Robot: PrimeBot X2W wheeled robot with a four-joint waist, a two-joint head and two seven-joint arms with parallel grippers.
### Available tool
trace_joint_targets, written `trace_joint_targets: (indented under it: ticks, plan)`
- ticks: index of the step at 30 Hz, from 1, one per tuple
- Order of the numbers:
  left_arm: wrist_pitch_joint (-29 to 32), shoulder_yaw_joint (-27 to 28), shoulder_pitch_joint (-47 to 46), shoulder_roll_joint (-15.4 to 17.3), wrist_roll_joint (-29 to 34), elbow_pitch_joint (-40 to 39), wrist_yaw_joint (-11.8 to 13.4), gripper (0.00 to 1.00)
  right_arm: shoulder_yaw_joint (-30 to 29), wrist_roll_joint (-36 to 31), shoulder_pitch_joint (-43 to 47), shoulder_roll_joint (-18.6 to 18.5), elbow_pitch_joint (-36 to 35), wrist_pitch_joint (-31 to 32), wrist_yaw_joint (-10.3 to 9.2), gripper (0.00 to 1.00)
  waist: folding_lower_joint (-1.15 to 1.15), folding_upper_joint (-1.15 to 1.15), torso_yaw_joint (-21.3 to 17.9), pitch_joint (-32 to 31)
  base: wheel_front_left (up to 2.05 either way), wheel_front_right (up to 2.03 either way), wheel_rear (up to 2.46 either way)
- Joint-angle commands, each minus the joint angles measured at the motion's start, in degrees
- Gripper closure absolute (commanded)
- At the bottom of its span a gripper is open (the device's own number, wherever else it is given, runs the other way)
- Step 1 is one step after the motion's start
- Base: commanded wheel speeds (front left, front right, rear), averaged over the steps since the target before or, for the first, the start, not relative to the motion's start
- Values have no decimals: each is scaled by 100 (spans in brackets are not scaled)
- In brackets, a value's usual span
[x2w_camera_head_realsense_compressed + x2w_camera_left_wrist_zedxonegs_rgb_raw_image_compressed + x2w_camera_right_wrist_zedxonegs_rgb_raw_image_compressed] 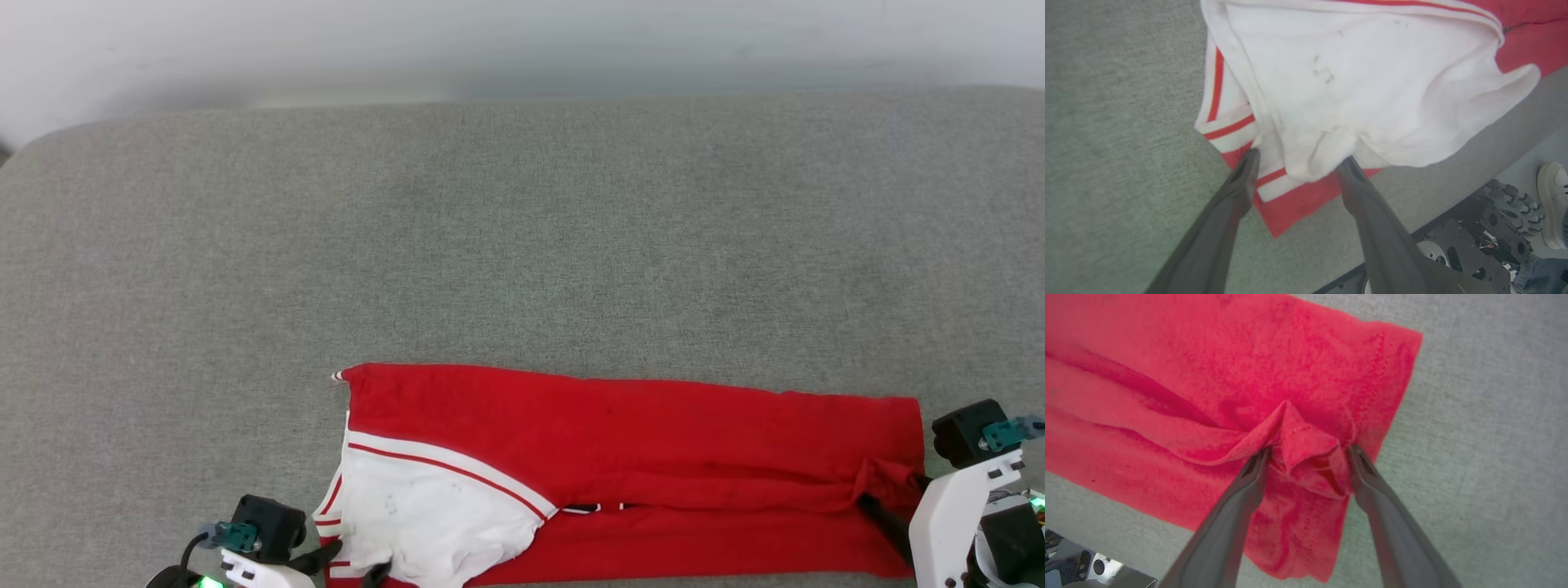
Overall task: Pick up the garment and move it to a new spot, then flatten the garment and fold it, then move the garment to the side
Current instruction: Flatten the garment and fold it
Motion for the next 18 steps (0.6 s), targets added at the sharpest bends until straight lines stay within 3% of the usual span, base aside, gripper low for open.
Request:
trace_joint_targets:
  ticks: [1, 10, 18]
  plan:
    - [-58, 27, -29, -2, 26, 52, 23, 0, 25, 45, 5, 44, 63, -12, -3, 0, 0, 0, -8, -51, 0, 0, 0]
    - [-838, 367, -100, -4, 396, -224, 429, 0, -440, 505, -3, 113, -203, -221, -3, 0, 0, 0, 20, -385, 0, 0, 0]
    - [-2182, 881, 37, -291, 740, -250, 1003, 0, -1452, 672, 348, 639, -643, -168, -3, 0, 0, 0, 83, -536, 0, 0, 0]
